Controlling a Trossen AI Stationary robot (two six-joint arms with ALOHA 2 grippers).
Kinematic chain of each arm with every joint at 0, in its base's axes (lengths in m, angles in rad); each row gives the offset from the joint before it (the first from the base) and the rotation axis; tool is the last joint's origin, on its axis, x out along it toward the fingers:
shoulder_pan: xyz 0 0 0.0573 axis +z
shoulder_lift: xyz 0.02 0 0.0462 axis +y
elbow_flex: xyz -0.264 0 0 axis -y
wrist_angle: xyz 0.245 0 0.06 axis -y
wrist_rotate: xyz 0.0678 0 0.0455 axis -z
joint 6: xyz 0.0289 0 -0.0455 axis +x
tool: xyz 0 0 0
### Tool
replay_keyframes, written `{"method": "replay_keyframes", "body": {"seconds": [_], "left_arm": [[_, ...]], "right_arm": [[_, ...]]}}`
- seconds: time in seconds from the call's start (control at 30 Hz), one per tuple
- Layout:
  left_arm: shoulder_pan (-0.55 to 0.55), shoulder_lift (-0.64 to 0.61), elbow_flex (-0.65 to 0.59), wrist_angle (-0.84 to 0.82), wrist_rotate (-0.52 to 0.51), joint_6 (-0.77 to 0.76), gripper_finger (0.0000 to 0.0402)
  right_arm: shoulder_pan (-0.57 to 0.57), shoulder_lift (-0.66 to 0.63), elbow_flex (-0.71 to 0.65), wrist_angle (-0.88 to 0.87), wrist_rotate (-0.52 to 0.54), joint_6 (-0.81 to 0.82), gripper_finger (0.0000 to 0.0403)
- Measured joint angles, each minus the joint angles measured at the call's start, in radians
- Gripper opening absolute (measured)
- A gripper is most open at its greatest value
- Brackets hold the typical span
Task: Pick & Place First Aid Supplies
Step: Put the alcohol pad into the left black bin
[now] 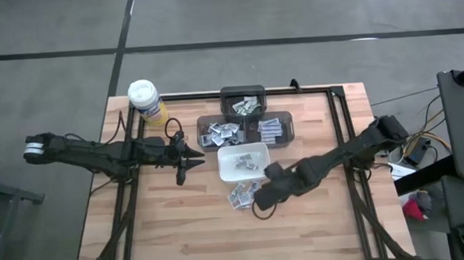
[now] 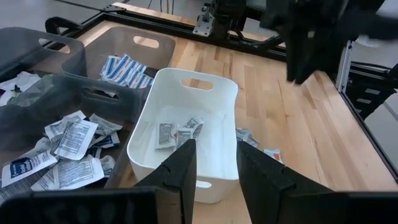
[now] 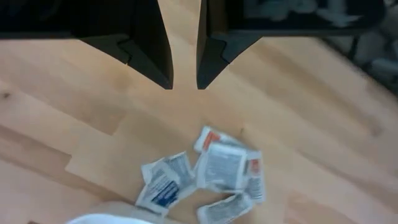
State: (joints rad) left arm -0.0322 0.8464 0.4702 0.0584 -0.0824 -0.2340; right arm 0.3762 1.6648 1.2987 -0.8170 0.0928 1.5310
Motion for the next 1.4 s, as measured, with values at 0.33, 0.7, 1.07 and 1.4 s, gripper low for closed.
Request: {"method": "replay_keyframes", "body": {"seconds": [0.33, 0.7, 1.07, 1.4], "left_arm": [[0.0, -0.001, 0.0, 0.0, 0.017, -0.002, 0.0108], [0.0, -0.001, 0.0, -0.004, 0.055, -0.002, 0.0108], [0.0, -0.002, 0.0, -0.047, 0.087, -0.001, 0.0108], [0.0, -0.002, 0.0, -0.059, 0.108, -0.001, 0.0108]], "right_arm": [[0.01, 0.199, 0.001, 0.132, 0.067, 0.112, 0.0068], [0.01, 0.27, 0.003, 0.135, 0.1, 0.2, 0.0068], [0.007, 0.255, 0.003, 0.142, 0.308, 0.28, 0.0068], [0.007, 0.282, 0.003, 0.141, 0.299, 0.339, 0.0068]]}}
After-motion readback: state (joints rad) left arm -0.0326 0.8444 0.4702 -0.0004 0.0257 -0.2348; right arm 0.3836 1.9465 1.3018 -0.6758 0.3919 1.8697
